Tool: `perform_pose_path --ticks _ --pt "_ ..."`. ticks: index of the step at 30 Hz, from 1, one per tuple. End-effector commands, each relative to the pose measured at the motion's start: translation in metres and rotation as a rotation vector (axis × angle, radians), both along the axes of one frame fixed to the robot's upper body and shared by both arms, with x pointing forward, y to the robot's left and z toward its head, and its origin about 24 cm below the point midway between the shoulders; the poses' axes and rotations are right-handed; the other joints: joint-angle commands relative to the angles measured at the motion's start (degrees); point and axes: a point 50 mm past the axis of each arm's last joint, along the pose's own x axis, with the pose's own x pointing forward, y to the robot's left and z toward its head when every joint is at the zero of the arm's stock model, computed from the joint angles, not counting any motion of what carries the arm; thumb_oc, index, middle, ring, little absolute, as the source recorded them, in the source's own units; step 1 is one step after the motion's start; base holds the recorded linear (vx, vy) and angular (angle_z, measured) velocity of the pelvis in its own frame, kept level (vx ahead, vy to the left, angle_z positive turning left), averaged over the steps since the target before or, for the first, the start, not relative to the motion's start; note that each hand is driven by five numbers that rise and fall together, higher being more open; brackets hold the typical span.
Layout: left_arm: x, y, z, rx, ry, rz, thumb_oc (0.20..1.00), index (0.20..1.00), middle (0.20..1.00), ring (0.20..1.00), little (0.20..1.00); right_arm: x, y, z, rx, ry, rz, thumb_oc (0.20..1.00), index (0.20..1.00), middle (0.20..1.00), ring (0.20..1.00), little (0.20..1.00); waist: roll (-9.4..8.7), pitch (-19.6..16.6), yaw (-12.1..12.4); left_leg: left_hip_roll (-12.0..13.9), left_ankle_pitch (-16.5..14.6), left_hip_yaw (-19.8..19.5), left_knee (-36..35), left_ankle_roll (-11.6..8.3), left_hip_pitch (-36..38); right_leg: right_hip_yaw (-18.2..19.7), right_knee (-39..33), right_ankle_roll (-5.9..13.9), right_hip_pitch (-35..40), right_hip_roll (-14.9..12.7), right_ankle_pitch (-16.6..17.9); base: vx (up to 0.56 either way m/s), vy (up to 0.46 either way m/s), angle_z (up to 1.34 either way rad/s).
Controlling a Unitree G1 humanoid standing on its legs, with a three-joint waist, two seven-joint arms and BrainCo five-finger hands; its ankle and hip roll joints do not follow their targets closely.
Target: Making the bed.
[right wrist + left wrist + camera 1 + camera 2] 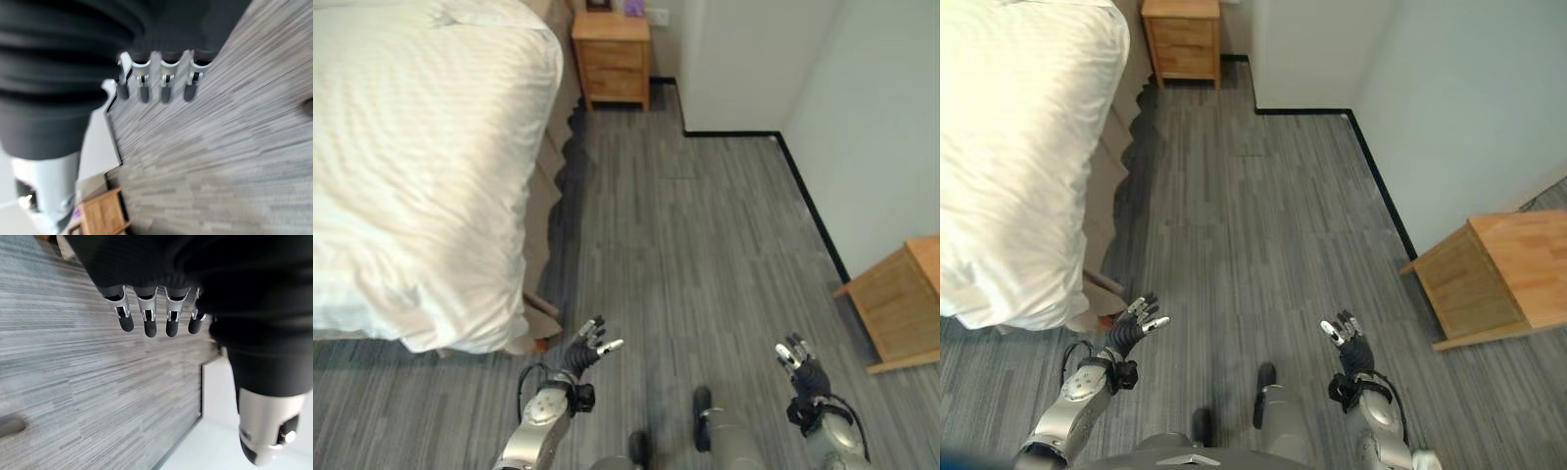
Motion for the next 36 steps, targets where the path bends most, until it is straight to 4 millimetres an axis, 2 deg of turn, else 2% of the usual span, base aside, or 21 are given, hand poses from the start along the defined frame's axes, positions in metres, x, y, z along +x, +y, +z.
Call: perform_pose_path --ticks 1,3,5,6,8,10,11,12,13,17,18,20,22,23,24,26,28,31,33,35,36 --pt "0.012 -0.009 0.025 0.003 -0.146 -0.082 1.0 1.0 1.0 1.0 1.0 0.004 -0.01 0.017 -0.051 -0.093 -0.002 1.0 1.0 1.0 1.0 1.0 0.01 -0.5 -2.8 3.3 1.9 -3.4 -6.3 -4.81 16.0 -1.6 -5.8 2.75 -0.4 -0.5 10.2 0.39 -0.153 0.33" --pt "0.014 -0.018 0.025 -0.014 -0.146 -0.119 1.0 1.0 1.0 1.0 1.0 0.0 -0.01 0.017 -0.039 -0.088 0.004 1.0 1.0 1.0 1.0 1.0 0.13 -1.7 -3.7 4.9 4.5 -4.4 -3.2 -6.48 16.7 -2.4 -2.9 2.17 0.0 -0.2 10.0 0.56 -0.243 0.69" --pt "0.012 -0.027 0.022 -0.042 -0.129 -0.141 1.0 1.0 1.0 1.0 1.0 -0.003 -0.01 0.012 -0.022 -0.068 0.012 1.0 1.0 1.0 1.0 1.0 -0.11 -3.1 -4.2 8.4 21.2 -2.1 19.0 -10.39 10.6 -4.5 -0.4 -2.24 4.5 2.4 7.4 0.8 -0.47 0.67" --pt "0.014 -0.03 0.024 -0.06 -0.133 -0.146 1.0 1.0 1.0 1.0 1.0 -0.001 -0.01 0.016 -0.002 -0.089 -0.006 1.0 1.0 1.0 1.0 1.0 -1.09 -3.0 -4.2 10.8 24.3 1.2 27.7 -10.34 6.1 -5.1 -1.3 -3.77 7.4 2.8 6.7 0.65 -0.569 0.36" --pt "0.015 -0.034 0.027 -0.109 -0.136 -0.16 1.0 1.0 1.0 1.0 1.0 0.001 -0.009 0.017 0.005 -0.098 0.015 1.0 1.0 1.0 1.0 1.0 -3.69 -1.3 -1.4 11.6 21.9 4.2 41.9 -7.3 -1.7 -5.2 -3.3 -6.6 13.5 3.7 3.6 0.57 -0.491 0.0" --pt "0.017 -0.037 0.029 -0.108 -0.144 -0.169 1.0 1.0 1.0 1.0 1.0 0.008 -0.011 0.019 -0.036 -0.092 0.035 1.0 1.0 1.0 1.0 1.0 -4.95 0.5 1.7 9.1 18.1 5.1 47.9 -6.52 -10.9 -3.5 -4.5 -7.23 18.4 3.4 1.8 0.53 -0.219 -0.59" --pt "0.017 -0.039 0.028 -0.123 -0.143 -0.162 1.0 1.0 1.0 1.0 1.0 0.013 -0.012 0.022 -0.046 -0.105 0.037 1.0 1.0 1.0 1.0 1.0 -5.01 0.7 3.5 7.7 15.9 5.5 44.0 -5.96 -15.7 -2.9 -5.2 -7.11 21.3 3.4 0.6 0.78 -0.09 -0.64" --pt "0.016 -0.04 0.026 -0.148 -0.133 -0.156 1.0 1.0 1.0 1.0 1.0 0.017 -0.012 0.026 -0.047 -0.121 0.054 1.0 1.0 1.0 1.0 1.0 -4.68 0.5 5.2 7.0 16.0 5.3 37.2 -5.97 -20.0 -1.6 -6.3 -6.97 24.5 3.5 -1.1 0.62 -0.046 -0.4" --pt "0.016 -0.04 0.026 -0.149 -0.133 -0.156 1.0 1.0 1.0 1.0 1.0 0.017 -0.012 0.026 -0.047 -0.121 0.054 1.0 1.0 1.0 1.0 1.0 -4.9 0.4 5.2 6.8 16.3 5.4 36.8 -5.91 -19.9 -1.6 -6.3 -6.94 24.4 3.2 -1.0 0.65 -0.008 -0.34" --pt "0.009 -0.046 0.019 -0.115 -0.11 -0.216 1.0 1.0 1.0 1.0 1.0 0.024 -0.011 0.03 -0.116 -0.14 0.107 1.0 1.0 1.0 1.0 1.0 -2.57 -2.1 9.1 1.6 21.7 5.6 -2.4 -5.61 -19.3 0.5 -8.1 -5.18 33.3 5.5 -6.0 0.75 0.059 -0.16" --pt "0.008 -0.046 0.018 -0.107 -0.108 -0.221 1.0 1.0 1.0 1.0 1.0 0.025 -0.011 0.029 -0.127 -0.128 0.121 1.0 1.0 1.0 1.0 1.0 -2.5 -2.9 9.9 0.8 22.6 5.4 -5.2 -5.89 -19.2 1.0 -8.4 -4.98 36.0 5.5 -6.7 1.06 0.053 -0.34" --pt "0.007 -0.041 0.02 -0.103 -0.115 -0.206 1.0 1.0 1.0 1.0 1.0 0.027 -0.007 0.026 -0.13 -0.115 0.147 1.0 1.0 1.0 1.0 1.0 -2.96 -4.3 11.1 0.8 24.5 8.7 -4.9 -6.1 -19.9 2.9 -7.5 -4.74 39.1 5.5 -7.6 0.76 0.039 -0.56" --pt "0.004 -0.035 0.02 -0.109 -0.116 -0.18 1.0 1.0 1.0 1.0 1.0 0.029 0.004 0.026 -0.106 -0.125 0.188 1.0 1.0 1.0 1.0 1.0 -4.06 -5.5 11.3 0.9 22.1 11.0 -1.0 -3.18 -18.7 3.3 -2.9 -3.63 39.3 4.1 -7.0 0.61 0.097 -0.59" --pt "0.004 -0.035 0.018 -0.102 -0.109 -0.183 1.0 1.0 1.0 1.0 1.0 0.029 0.011 0.025 -0.095 -0.128 0.203 1.0 1.0 1.0 1.0 1.0 -5.77 -6.6 12.1 -0.6 20.8 11.2 0.3 -2.03 -18.3 3.4 3.0 -0.7 37.7 2.7 -1.3 0.72 0.132 -0.57" --pt "0.006 -0.036 0.022 -0.089 -0.127 -0.185 1.0 1.0 1.0 1.0 1.0 0.028 0.018 0.024 -0.072 -0.132 0.205 1.0 1.0 1.0 1.0 1.0 -6.94 -6.7 12.9 -1.2 18.0 11.7 2.2 -0.64 -17.7 3.2 15.3 3.28 35.3 1.5 7.9 0.67 0.134 -0.6" --pt "0.012 -0.036 0.029 -0.081 -0.156 -0.188 1.0 1.0 1.0 1.0 1.0 0.034 0.03 0.026 0.0 -0.161 0.195 1.0 1.0 1.0 1.0 1.0 -4.63 -4.8 11.1 0.3 15.1 11.8 1.6 0.5 -11.5 1.5 29.9 4.7 25.9 1.1 15.0 0.63 0.214 -0.47" --pt "0.013 -0.032 0.031 -0.075 -0.161 -0.177 1.0 1.0 1.0 1.0 1.0 0.035 0.039 0.026 0.0 -0.157 0.249 1.0 1.0 1.0 1.0 1.0 -2.78 -3.6 9.5 1.0 12.3 10.3 0.5 1.85 -5.9 -2.8 37.7 2.98 18.7 -1.3 11.8 0.62 0.234 0.21" --pt "0.018 -0.027 0.036 -0.051 -0.182 -0.189 1.0 1.0 1.0 1.0 1.0 0.037 0.041 0.031 0.016 -0.18 0.272 1.0 1.0 1.0 1.0 1.0 -1.71 -2.7 6.9 0.5 10.5 5.8 -0.1 1.51 1.0 -4.5 30.9 0.2 11.8 -2.3 4.9 0.68 0.033 0.13" --pt "0.017 -0.028 0.04 -0.068 -0.203 -0.212 1.0 1.0 1.0 1.0 1.0 0.039 0.034 0.042 0.011 -0.238 0.267 1.0 1.0 1.0 1.0 1.0 -1.99 -2.5 5.1 0.0 8.7 1.9 1.4 0.31 3.6 -2.7 19.8 0.16 10.5 -2.0 3.6 0.72 -0.136 1.26" --pt "0.017 -0.027 0.043 -0.092 -0.225 -0.211 1.0 1.0 1.0 1.0 1.0 0.04 0.027 0.057 0.021 -0.331 0.235 1.0 1.0 1.0 1.0 1.0 -2.85 -2.6 3.7 -0.6 6.2 -4.5 3.0 -1.56 5.5 5.5 2.1 1.21 11.4 -2.3 4.2 0.72 -0.248 1.49" --pt "0.016 -0.026 0.043 -0.101 -0.225 -0.206 1.0 1.0 1.0 1.0 1.0 0.038 0.021 0.062 0.015 -0.354 0.215 1.0 1.0 1.0 1.0 1.0 -3.0 -2.5 3.2 -0.4 6.1 -7.7 2.8 -2.18 5.9 11.3 -0.6 2.77 11.1 -2.2 5.3 0.58 -0.25 2.18"
